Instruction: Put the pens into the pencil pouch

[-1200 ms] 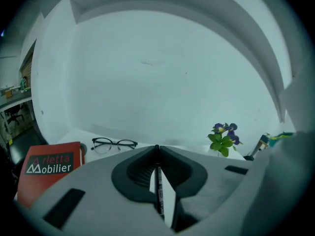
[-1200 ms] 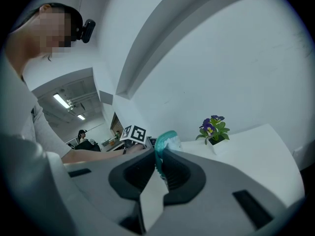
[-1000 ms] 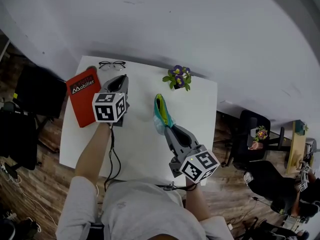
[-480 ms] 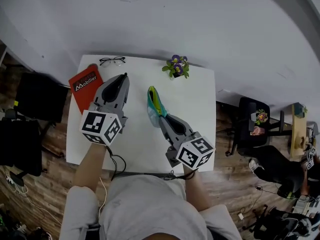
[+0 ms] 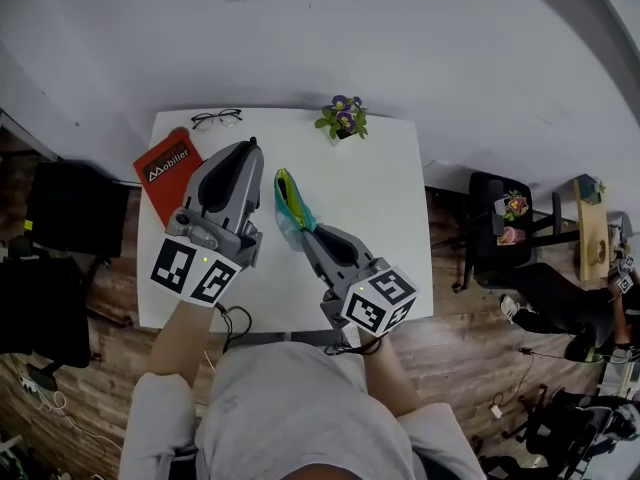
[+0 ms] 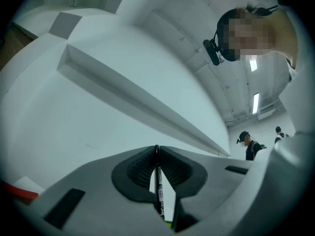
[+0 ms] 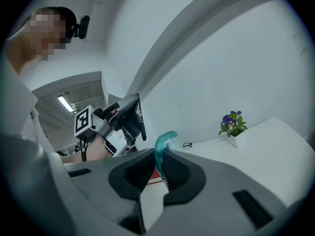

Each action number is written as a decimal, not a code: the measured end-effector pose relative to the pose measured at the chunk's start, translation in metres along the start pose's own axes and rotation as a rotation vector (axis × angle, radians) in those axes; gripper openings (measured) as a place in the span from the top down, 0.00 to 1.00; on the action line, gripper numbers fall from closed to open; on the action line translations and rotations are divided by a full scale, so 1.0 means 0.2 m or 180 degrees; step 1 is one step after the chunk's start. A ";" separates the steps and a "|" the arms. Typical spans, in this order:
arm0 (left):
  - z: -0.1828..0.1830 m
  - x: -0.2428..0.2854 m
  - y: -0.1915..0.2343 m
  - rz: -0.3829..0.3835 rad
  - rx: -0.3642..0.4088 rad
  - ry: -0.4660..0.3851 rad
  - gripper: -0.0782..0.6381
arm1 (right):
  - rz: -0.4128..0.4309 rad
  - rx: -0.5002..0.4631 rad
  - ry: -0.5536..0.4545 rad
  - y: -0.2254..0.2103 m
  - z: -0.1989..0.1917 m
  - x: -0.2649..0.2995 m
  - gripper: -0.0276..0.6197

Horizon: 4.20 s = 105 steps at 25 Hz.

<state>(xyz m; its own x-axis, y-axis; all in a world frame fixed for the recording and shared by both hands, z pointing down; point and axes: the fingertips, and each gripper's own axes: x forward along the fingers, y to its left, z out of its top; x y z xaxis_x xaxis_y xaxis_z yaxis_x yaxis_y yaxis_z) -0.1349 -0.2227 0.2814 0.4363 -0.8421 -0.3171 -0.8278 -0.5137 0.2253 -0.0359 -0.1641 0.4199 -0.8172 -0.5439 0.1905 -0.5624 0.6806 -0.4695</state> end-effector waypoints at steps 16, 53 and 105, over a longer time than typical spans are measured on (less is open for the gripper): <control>0.04 -0.04 -0.15 -0.0445 -0.0461 -0.0231 0.82 | -0.0063 -0.0260 -0.0135 0.24 -0.04 -0.05 0.86; -0.05 -0.36 -0.11 0.0205 0.0224 0.0555 0.82 | -0.0756 -0.0843 -0.0578 0.22 0.26 -0.18 0.86; 0.01 -0.58 -0.59 0.1104 0.0941 0.0418 0.82 | -0.1349 -0.1428 -0.1056 -0.01 0.47 -1.01 0.86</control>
<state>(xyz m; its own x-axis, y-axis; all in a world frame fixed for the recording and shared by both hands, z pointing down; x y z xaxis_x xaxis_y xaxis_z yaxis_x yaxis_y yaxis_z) -0.0896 -0.0640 0.2903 0.1414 -0.9791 -0.1459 -0.9891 -0.1457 0.0193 0.1429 -0.1012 0.3016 -0.4745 -0.8798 -0.0283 -0.8802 0.4746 0.0018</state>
